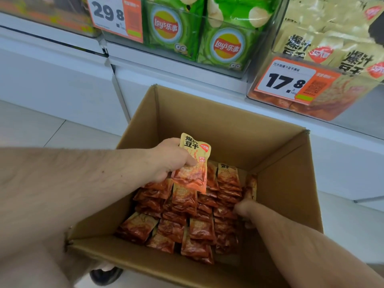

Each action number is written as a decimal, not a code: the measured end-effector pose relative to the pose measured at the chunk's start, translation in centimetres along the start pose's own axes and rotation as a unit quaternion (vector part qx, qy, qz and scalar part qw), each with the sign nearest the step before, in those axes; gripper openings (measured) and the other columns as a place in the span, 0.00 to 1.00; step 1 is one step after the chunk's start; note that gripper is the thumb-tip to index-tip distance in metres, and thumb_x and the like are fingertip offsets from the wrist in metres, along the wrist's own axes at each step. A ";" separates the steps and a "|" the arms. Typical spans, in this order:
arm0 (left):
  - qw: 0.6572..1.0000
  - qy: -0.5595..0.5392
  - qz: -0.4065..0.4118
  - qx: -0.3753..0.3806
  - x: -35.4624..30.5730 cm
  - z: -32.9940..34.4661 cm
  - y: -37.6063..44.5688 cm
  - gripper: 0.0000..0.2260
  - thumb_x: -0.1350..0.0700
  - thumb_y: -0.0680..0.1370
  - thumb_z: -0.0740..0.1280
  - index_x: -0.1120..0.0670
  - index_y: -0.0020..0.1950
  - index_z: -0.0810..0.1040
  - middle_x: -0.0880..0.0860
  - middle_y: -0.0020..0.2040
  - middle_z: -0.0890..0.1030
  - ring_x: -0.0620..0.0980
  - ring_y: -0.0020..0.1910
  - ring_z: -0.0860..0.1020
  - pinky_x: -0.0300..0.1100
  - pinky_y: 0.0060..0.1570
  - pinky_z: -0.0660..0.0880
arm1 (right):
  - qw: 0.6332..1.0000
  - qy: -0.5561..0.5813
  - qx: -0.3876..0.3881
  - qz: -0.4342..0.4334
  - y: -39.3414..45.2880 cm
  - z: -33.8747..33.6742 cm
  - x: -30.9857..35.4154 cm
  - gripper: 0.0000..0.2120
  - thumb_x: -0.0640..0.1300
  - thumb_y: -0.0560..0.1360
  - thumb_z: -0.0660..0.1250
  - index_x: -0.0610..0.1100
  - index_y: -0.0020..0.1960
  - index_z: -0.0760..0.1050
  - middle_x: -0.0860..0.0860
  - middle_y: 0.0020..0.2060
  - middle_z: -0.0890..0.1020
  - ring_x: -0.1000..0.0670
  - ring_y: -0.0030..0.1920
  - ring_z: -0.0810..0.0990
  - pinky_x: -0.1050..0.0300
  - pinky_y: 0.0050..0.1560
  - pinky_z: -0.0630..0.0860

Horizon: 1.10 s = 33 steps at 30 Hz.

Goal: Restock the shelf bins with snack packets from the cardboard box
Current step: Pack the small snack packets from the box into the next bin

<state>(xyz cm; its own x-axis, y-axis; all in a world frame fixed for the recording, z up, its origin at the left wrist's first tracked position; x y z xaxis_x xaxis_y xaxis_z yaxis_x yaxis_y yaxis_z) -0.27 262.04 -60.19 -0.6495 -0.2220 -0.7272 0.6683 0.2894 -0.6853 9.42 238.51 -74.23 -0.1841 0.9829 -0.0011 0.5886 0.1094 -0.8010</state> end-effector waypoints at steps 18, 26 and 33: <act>0.980 0.040 0.178 0.082 -4.5 0.3 -3.3 0.13 0.62 0.79 0.69 0.51 0.62 0.80 0.53 0.50 0.86 0.49 0.43 0.84 0.44 0.38 0.81 | 0.935 -0.084 -0.130 -0.320 -19.9 -15.8 4.4 0.14 0.35 0.76 0.67 0.53 0.51 0.69 0.55 0.45 0.79 0.55 0.45 0.80 0.58 0.40 0.78; 0.969 0.064 0.133 0.198 -3.7 4.0 -6.3 0.10 0.51 0.83 0.62 0.53 0.59 0.79 0.58 0.55 0.84 0.60 0.57 0.82 0.64 0.62 0.74 | 0.882 0.136 -0.173 -0.416 -22.8 -17.3 5.8 0.13 0.31 0.75 0.67 0.49 0.46 0.73 0.46 0.38 0.82 0.55 0.34 0.76 0.59 0.37 0.73; 0.955 0.047 0.193 0.223 -4.3 5.3 -7.9 0.17 0.59 0.73 0.75 0.57 0.60 0.77 0.57 0.53 0.85 0.54 0.50 0.84 0.49 0.52 0.80 | 0.844 0.251 -0.257 -0.398 -22.6 -18.1 5.3 0.13 0.32 0.72 0.72 0.49 0.42 0.74 0.51 0.36 0.79 0.54 0.35 0.77 0.56 0.39 0.77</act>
<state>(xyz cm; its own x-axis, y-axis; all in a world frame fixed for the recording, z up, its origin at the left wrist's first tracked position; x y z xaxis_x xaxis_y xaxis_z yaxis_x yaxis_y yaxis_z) -0.79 255.76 -51.84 -0.3401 -0.0885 -0.9362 0.9384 -0.0961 -0.3318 9.44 243.90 -45.29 -0.4012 0.4923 0.7724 0.7232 0.6878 -0.0628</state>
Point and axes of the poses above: each hand's wrist, its own y-axis towards the middle knuckle, its own z-axis out of the palm, x = y × z, the point moved 4 cm from there along y, towards the middle knuckle
